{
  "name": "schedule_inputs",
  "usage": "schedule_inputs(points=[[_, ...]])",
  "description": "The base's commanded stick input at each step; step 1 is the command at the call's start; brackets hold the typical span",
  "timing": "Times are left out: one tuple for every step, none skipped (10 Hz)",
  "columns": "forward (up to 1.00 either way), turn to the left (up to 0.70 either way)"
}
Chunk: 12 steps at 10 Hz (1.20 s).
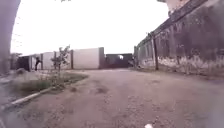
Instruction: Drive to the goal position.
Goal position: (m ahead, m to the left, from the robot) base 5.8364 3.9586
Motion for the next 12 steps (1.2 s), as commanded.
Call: schedule_inputs(points=[[1.0,0.0],[1.0,0.0],[1.0,0.0],[1.0,0.0],[1.0,0.0],[1.0,0.0],[1.0,0.0],[1.0,0.0],[1.0,0.0],[1.0,0.0],[1.0,0.0],[1.0,0.0]])
